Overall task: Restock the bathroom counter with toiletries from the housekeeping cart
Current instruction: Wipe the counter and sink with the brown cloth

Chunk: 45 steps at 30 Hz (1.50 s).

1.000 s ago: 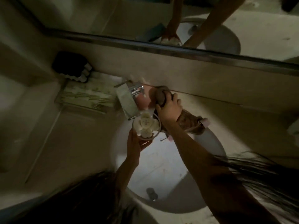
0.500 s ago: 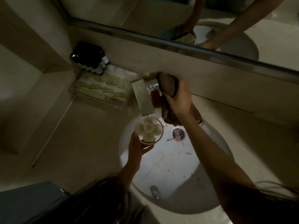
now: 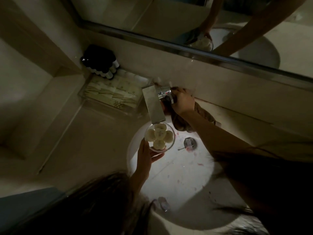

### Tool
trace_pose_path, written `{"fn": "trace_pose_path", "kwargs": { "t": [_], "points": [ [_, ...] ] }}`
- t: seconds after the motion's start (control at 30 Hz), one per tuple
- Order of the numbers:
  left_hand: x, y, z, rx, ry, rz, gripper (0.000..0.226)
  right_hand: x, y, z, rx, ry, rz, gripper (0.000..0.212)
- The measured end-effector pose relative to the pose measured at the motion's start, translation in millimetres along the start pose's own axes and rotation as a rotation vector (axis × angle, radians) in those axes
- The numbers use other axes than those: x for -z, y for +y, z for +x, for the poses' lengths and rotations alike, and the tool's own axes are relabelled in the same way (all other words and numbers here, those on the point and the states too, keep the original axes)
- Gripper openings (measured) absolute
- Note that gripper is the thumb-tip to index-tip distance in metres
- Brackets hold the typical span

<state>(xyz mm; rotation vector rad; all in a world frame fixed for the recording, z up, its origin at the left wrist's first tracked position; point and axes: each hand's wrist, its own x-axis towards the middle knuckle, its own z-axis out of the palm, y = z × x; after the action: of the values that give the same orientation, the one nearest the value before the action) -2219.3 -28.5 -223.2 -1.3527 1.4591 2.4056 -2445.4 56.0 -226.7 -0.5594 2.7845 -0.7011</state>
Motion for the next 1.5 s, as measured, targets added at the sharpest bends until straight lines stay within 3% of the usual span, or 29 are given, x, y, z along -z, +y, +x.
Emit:
{"fn": "trace_pose_path", "kwargs": {
  "t": [0.43, 0.63, 0.77, 0.83, 0.87, 0.93, 1.0, 1.07, 1.13, 1.3, 1.5],
  "points": [
    [15, -7, -27, -0.099, -0.023, 0.054, 0.035, -4, 5, -55, 0.088, -0.015, -0.024, 0.034],
    [9, -7, -36, -0.149, -0.050, 0.071, 0.029, 8, 32, -80, 0.115, -0.216, 0.039, 0.042],
    [-8, -9, -37, -0.213, -0.095, 0.202, 0.025, 25, 68, -139, -0.149, -0.007, 0.547, 0.044],
    [-29, -6, -38, -0.264, 0.002, 0.402, 0.026, 38, 85, -174, -0.272, 0.154, 0.785, 0.040],
    [-42, -5, -39, -0.289, 0.029, 0.392, 0.025, 48, 92, -192, -0.320, 0.227, 0.879, 0.040],
    [-65, -10, -34, -0.237, -0.096, 0.148, 0.036, 64, 106, -227, -0.442, 0.346, 1.049, 0.041],
    [-97, -12, -35, -0.163, -0.154, 0.192, 0.038, 76, 120, -261, -0.520, 0.399, 1.194, 0.042],
    [-128, -20, -28, -0.037, -0.282, 0.191, 0.038, 83, 132, -287, -0.533, 0.422, 1.256, 0.050],
    [-163, -29, -24, -0.022, -0.373, 0.245, 0.044, 88, 142, -307, -0.536, 0.461, 1.283, 0.043],
    [-244, -54, -30, 0.078, -0.402, 0.351, 0.050, 88, 162, -337, -0.542, 0.579, 1.370, 0.047],
    [-289, -82, -15, 0.094, -0.452, 0.586, 0.051, 86, 175, -348, -0.621, 0.638, 1.466, 0.049]
  ]
}}
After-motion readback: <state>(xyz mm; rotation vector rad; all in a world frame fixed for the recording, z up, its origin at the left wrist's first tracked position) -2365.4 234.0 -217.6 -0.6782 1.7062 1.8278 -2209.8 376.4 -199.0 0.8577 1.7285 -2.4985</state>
